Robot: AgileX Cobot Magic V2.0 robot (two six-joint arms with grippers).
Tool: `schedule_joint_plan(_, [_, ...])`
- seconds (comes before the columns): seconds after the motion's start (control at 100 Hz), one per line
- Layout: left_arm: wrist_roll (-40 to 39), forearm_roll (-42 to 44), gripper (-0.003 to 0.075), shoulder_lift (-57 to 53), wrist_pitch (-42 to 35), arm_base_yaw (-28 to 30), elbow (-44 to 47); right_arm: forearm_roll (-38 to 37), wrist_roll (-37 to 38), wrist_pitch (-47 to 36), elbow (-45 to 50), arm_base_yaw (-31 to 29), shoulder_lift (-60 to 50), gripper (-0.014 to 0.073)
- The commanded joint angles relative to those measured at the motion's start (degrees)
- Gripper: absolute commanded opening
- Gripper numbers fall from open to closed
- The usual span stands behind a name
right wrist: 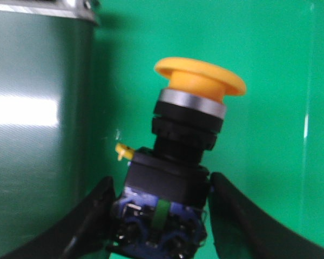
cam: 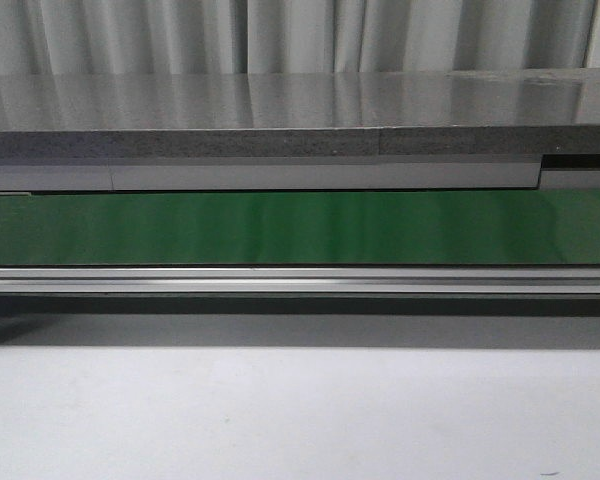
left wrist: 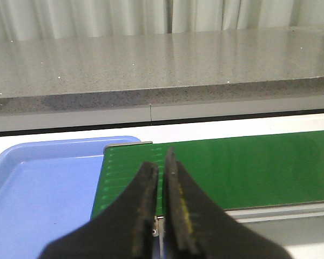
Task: Move button from left to right
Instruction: 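Lift the button off the belt and move it over the green bin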
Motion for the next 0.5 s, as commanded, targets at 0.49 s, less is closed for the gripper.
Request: schedule_joint_plan(0.49, [-0.61, -0.2, 0.0005, 0.45, -4.65, -0.17, -1.72, 2.68, -0.85, -0.77, -1.77, -1.28, 4.87, 0.0214])
